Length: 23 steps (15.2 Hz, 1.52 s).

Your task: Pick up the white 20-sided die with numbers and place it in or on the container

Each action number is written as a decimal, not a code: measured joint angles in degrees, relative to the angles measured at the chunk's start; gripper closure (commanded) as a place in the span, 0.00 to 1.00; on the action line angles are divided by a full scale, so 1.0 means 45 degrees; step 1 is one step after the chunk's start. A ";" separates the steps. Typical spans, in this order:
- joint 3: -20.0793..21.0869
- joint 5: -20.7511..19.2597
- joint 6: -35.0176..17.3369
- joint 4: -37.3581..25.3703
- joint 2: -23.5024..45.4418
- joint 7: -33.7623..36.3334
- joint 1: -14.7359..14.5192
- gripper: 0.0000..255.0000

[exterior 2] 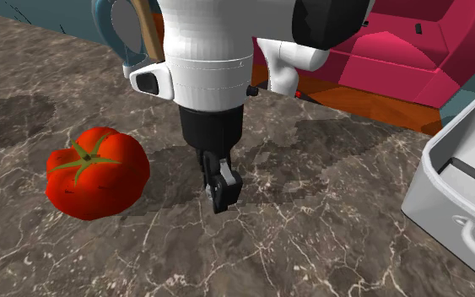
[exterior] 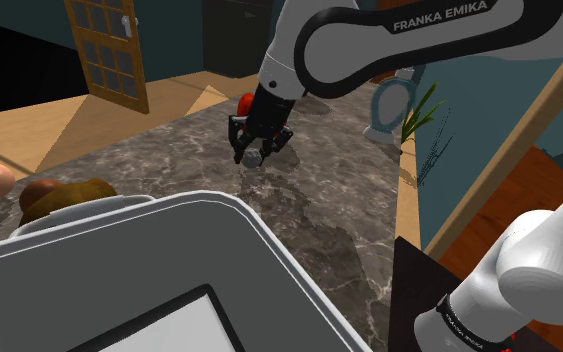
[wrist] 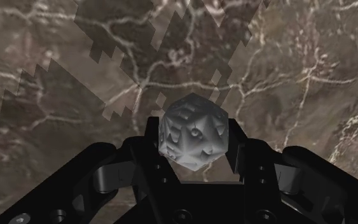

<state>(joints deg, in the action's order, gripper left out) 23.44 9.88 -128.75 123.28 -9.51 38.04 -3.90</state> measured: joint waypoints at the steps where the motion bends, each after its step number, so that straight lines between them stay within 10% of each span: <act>1: 0.0000 0.0000 0.0000 0.0000 0.0000 0.0000 0.0000 1.00; 23: -0.0210 -0.0081 0.2905 -0.2539 -0.0391 0.0163 0.0102 1.00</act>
<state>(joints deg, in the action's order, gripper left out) 22.49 9.51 -115.68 111.85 -11.27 38.77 -3.45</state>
